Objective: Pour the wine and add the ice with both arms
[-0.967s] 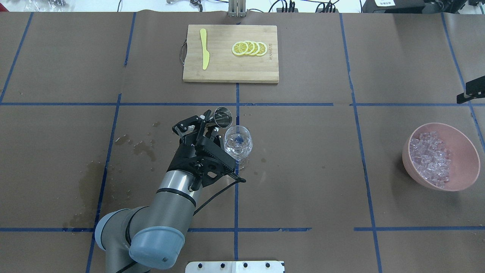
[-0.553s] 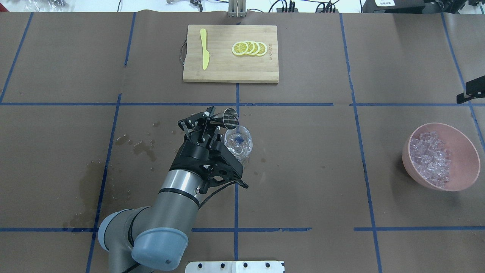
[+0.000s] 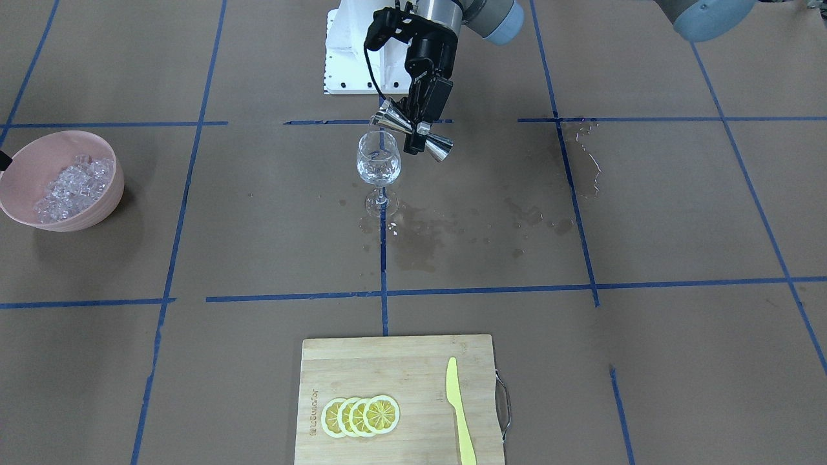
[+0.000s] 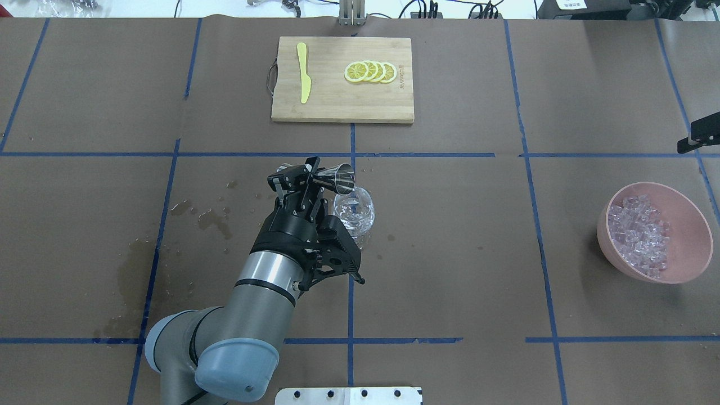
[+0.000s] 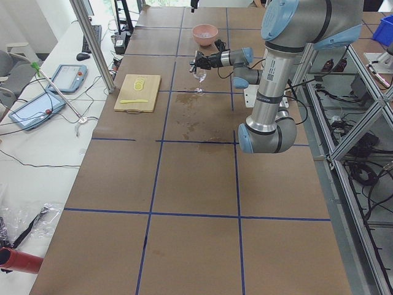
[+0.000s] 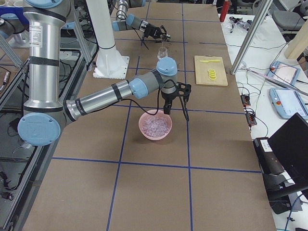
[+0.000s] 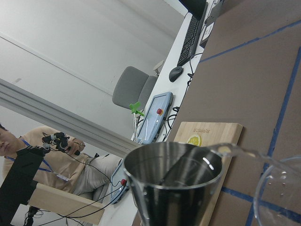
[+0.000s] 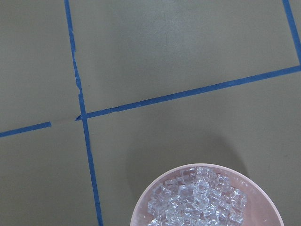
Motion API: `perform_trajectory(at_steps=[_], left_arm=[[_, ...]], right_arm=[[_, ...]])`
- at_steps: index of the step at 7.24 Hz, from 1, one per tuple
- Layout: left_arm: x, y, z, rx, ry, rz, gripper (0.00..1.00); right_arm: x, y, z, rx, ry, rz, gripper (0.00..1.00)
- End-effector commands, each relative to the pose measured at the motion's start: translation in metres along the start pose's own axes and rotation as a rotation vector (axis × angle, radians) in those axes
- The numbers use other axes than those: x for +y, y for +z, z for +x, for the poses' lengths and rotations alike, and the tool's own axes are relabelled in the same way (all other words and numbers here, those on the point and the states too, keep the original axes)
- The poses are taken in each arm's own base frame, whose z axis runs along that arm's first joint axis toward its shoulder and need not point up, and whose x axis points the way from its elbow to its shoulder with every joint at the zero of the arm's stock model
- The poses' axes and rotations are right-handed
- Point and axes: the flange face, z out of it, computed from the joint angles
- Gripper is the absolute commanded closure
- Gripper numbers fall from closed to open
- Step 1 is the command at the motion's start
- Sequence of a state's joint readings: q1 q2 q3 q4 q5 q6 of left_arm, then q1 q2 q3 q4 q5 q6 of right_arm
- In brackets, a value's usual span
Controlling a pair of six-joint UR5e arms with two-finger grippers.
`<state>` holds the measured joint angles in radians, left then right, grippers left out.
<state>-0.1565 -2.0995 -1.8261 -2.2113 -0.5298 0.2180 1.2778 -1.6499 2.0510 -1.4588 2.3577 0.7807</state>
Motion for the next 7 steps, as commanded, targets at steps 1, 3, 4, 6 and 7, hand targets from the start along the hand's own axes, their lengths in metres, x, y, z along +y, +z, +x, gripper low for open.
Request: perform_trajectory(at_steps=[1, 3, 4, 6, 7], left_arm=[[0.004, 0.002, 0.001, -0.028, 0.059, -0.016, 1.0], [-0.004, -0.005, -0.011, -0.047, 0.184, -0.005, 1.0], [-0.002, -0.004, -0.009, -0.046, 0.218, -0.01, 1.0], [0.0, -0.007, -0.004, -0.063, 0.287, -0.022, 1.0], [-0.001, -0.01, 0.0, -0.064, 0.308, -0.024, 1.0]], right_arm=[[0.0, 0.0, 0.0, 0.0, 0.001, 0.0, 0.0], [0.0, 0.001, 0.001, 0.001, 0.003, -0.001, 0.0], [0.0, 0.001, 0.001, 0.003, 0.003, -0.001, 0.0], [-0.001, 0.001, 0.001, 0.003, 0.003, -0.001, 0.0], [-0.001, 0.002, 0.002, 0.003, 0.005, -0.003, 0.0]])
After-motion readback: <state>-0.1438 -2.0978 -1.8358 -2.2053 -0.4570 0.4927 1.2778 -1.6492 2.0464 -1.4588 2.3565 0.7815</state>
